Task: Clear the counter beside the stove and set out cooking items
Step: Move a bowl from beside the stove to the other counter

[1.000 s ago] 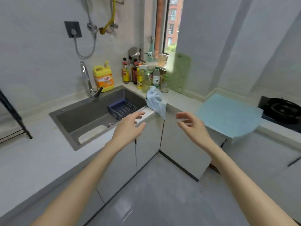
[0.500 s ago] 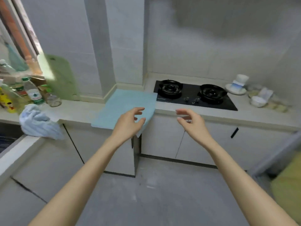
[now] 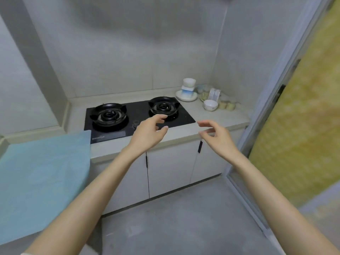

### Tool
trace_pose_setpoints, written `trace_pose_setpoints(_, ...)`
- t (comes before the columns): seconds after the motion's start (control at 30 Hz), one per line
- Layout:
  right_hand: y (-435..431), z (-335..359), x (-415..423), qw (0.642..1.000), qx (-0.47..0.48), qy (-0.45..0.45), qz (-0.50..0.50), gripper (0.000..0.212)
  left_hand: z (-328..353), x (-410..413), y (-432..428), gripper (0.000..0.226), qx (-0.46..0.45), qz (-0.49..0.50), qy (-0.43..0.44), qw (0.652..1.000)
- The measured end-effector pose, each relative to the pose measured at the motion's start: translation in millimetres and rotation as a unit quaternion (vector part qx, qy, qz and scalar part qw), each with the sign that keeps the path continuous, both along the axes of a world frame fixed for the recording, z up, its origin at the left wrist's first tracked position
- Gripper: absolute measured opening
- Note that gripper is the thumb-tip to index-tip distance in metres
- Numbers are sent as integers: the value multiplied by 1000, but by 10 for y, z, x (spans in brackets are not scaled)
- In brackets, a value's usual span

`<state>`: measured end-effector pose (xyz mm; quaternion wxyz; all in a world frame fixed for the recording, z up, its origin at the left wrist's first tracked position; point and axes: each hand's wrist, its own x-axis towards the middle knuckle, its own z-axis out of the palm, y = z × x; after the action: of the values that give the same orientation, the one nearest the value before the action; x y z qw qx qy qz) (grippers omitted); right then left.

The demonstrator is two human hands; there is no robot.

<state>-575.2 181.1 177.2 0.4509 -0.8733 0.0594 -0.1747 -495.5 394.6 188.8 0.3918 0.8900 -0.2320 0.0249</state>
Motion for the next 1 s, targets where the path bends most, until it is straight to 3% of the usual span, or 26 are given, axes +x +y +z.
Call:
trace_pose_setpoints(0.43,-1784,-154,1191,993,-12,21,-115,32,-88,1779,-1964,44,18,-123,19,992)
trace_pose_setpoints(0.8,-3562,-497,2449,995,-21,73,-59,39,-597,2930,-3500,46,7,-51,118,992)
trace_pose_setpoints(1.0,-4257,-680,3103,991,19,129,-29,42,-857,3422,-3992,45,-9,4,179,984)
